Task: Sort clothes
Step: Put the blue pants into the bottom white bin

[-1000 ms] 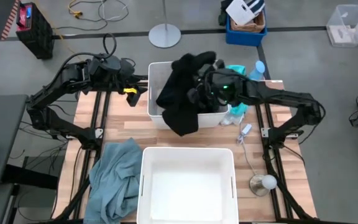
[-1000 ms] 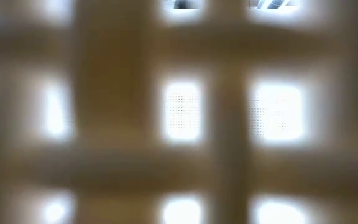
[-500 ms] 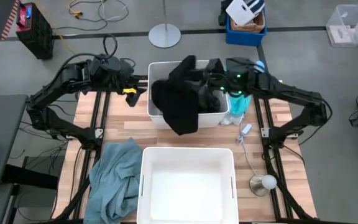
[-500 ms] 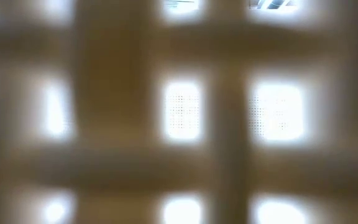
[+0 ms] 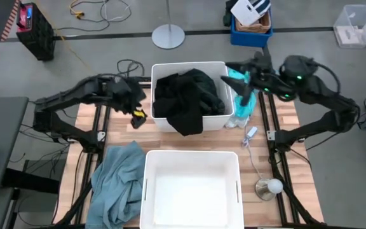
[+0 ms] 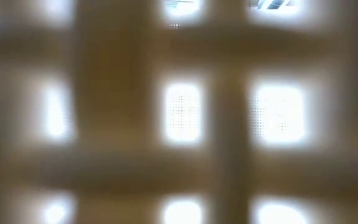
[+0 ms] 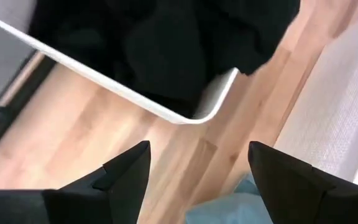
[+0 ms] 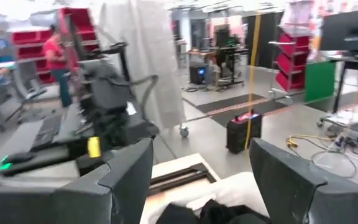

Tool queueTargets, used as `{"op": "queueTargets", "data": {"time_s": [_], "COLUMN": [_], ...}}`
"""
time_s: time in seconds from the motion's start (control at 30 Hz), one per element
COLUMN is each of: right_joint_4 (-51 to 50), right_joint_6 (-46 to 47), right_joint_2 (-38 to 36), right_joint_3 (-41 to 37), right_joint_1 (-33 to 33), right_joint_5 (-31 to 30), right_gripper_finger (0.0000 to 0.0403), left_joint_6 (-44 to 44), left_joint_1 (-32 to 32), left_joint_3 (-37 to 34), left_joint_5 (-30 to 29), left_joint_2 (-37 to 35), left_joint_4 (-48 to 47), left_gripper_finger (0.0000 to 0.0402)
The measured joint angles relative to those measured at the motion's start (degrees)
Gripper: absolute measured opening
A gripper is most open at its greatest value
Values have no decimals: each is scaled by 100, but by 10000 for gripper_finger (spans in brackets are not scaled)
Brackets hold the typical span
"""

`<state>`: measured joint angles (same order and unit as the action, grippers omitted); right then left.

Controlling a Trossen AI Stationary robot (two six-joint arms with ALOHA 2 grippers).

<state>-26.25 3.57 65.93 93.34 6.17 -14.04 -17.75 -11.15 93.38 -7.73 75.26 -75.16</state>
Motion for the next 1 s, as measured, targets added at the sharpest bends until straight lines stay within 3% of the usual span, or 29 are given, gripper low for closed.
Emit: {"op": "queueTargets", "data": {"time_s": [0.17,0.4,0.57,0.73,0.9,1.0], "right_joint_4": [-711,-1326,-1450,-1566,-1723,-1726], "right_joint_6": [53,478,505,506,612,608], "right_joint_2": [-277,-463,-495,-489,-487,-487], "right_joint_3": [-1,-9,-9,-9,-9,-9], "right_joint_1": [-525,-1112,-1256,-1245,-1245,-1245], "right_joint_5": [2,-59,-399,-411,-413,-413], "right_gripper_finger": [281,281,281,281,281,281], "left_joint_6": [-235,-634,-1139,-1738,-2677,-3395], "left_joint_1": [273,849,1256,1611,2245,2664], "left_joint_3": [-614,-1248,-1717,-2278,-2863,-3224], "left_joint_5": [243,1074,1109,1737,2241,2129], "left_joint_2": [8,4,-3,-154,-530,-756], "left_joint_4": [306,-236,-723,-775,-248,328], "left_gripper_finger": [263,263,263,263,263,263]}}
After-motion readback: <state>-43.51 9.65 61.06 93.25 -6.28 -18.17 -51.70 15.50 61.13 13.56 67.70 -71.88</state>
